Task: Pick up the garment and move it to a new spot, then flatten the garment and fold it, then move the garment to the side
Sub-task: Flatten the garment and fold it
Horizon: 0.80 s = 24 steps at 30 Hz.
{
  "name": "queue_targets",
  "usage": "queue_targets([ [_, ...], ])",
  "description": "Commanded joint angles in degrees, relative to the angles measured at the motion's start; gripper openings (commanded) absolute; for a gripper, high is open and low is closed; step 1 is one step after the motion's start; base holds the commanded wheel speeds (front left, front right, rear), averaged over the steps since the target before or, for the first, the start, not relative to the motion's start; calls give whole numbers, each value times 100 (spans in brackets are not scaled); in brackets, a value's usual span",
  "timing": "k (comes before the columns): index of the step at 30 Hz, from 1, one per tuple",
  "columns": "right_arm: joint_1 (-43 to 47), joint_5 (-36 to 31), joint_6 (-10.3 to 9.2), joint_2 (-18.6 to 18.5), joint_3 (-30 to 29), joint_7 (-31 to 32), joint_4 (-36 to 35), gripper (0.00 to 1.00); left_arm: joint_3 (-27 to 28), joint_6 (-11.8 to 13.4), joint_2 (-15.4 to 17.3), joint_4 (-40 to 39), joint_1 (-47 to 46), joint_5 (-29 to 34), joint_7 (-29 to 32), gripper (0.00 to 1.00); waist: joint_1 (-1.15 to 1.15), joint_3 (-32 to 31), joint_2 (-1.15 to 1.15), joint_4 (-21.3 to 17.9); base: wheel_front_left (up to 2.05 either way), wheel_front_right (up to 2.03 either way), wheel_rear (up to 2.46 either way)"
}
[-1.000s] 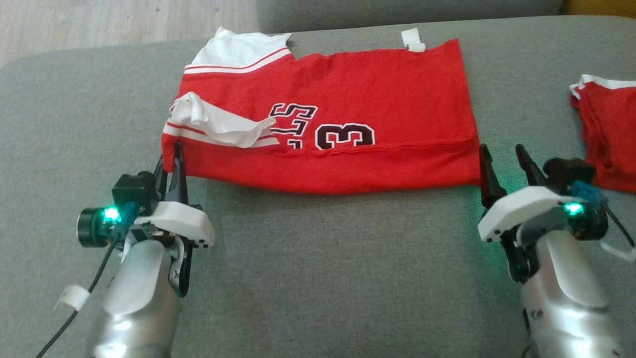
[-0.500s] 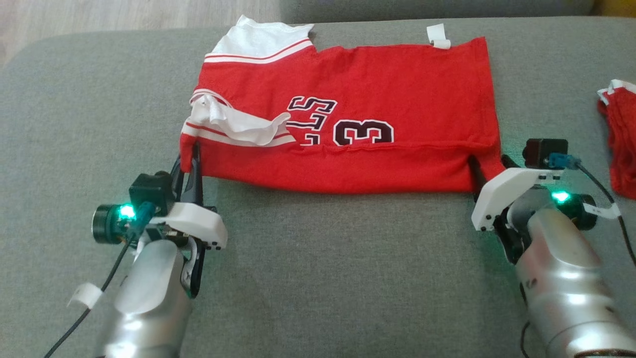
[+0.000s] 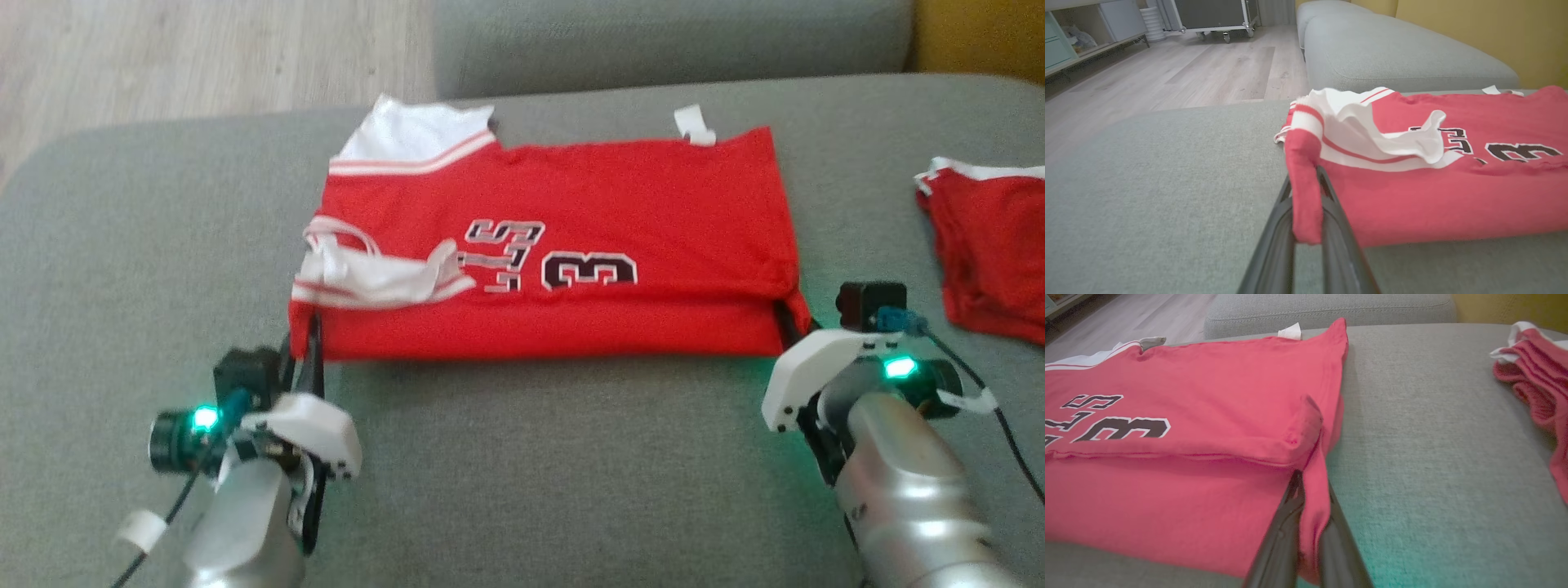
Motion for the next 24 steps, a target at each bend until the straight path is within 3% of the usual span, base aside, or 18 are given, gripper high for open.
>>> queue_targets([
  [1, -44, -48, 18, 51, 88, -58, -129, 0, 157, 22, 219, -133, -97, -46, 0, 0, 1, -193, 0, -94, 0, 0, 0],
  [11, 675, 150, 18, 51, -53, 255, -412, 0, -90, -125, 178, -196, 674, -122, 466, 0, 1, -767, 0, -135, 0, 0, 0],
  [24, 1649, 827, 18, 51, 91, 893, -1689, 0, -138, -75, 325, -855, 1273, -271, 997, 0, 1, -806, 0, -207, 0, 0, 0],
])
